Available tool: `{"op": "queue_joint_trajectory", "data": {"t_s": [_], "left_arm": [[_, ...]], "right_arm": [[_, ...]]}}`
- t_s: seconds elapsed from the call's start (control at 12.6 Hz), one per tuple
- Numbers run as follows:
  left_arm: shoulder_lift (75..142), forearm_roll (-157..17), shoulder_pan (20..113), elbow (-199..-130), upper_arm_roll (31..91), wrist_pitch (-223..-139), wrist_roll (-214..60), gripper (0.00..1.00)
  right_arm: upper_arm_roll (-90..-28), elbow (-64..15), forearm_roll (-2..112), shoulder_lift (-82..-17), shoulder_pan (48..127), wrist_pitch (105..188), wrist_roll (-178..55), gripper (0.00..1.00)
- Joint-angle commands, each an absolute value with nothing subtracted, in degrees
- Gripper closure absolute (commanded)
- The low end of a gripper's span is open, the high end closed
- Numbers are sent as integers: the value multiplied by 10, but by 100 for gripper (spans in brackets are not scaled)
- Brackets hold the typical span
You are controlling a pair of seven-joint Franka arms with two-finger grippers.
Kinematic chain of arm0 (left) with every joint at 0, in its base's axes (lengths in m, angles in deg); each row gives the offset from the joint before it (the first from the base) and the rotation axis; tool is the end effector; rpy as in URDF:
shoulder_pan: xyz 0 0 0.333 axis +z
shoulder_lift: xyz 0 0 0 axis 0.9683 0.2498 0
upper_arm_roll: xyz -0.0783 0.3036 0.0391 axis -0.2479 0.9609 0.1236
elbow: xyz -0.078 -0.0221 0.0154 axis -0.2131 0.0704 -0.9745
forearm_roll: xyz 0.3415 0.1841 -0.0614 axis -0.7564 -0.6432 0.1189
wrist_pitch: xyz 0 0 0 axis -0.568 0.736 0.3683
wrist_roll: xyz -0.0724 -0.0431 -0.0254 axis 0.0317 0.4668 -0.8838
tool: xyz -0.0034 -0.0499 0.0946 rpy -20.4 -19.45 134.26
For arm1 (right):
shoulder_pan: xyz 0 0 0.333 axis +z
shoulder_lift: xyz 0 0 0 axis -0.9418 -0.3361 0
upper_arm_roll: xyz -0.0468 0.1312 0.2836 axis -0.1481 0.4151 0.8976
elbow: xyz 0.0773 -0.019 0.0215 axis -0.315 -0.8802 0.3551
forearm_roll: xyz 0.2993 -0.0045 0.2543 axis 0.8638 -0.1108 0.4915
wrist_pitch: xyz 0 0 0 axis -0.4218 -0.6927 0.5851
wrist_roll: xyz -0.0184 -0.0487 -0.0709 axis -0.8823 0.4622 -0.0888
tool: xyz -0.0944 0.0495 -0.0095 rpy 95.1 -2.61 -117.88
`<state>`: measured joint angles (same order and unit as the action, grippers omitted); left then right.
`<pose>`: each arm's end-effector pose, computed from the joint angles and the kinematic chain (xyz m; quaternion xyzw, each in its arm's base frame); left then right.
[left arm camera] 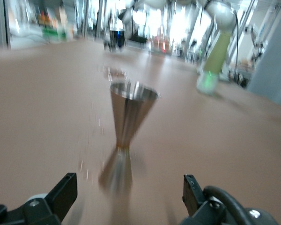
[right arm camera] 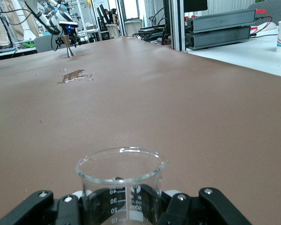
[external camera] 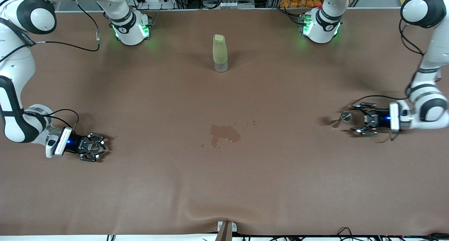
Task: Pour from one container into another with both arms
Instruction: 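Lower the beaker with the right gripper while the left gripper lowers the jigger, then open both grippers, releasing the beaker and the jigger on the table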
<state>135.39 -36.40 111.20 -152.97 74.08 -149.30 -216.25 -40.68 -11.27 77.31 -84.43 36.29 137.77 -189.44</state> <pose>0.5533 0.2426 0.1121 0.6161 -0.5440 0.3083 0.4790 0.6259 -0.1888 0.0753 -0.6772 -0.4691 -0.4220 0.3785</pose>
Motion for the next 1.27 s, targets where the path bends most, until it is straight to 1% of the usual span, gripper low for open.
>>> {"op": "queue_joint_trajectory", "data": {"t_s": [0.0,0.08,0.16,0.24,0.32,0.55,0.63,0.79,0.87,1.19], "left_arm": [[1348,-430,1145,-1484,749,-1472,-2087,0],[1341,-452,1146,-1470,749,-1472,-2064,0],[1327,-473,1146,-1449,751,-1472,-2038,0],[1312,-490,1146,-1438,752,-1472,-2008,0],[1298,-510,1146,-1436,751,-1472,-1982,0],[1236,-526,1140,-1433,748,-1474,-1889,0],[1206,-530,1132,-1421,748,-1475,-1851,0],[1156,-583,1090,-1409,749,-1479,-1757,0],[1120,-615,1071,-1407,749,-1485,-1696,0],[1040,-713,997,-1407,746,-1492,-1548,0]], "right_arm": [[-407,-84,761,-868,353,1365,-1903,100],[-408,-82,761,-870,353,1366,-1903,100],[-409,-81,761,-871,352,1367,-1904,95],[-413,-79,761,-871,353,1367,-1906,43],[-413,-74,761,-871,353,1366,-1904,0],[-415,-74,759,-869,352,1364,-1902,0],[-415,-74,758,-866,351,1364,-1901,0],[-415,-73,757,-856,349,1363,-1896,0],[-415,-73,756,-850,349,1353,-1892,0],[-414,-52,740,-832,350,1297,-1821,0]]}}
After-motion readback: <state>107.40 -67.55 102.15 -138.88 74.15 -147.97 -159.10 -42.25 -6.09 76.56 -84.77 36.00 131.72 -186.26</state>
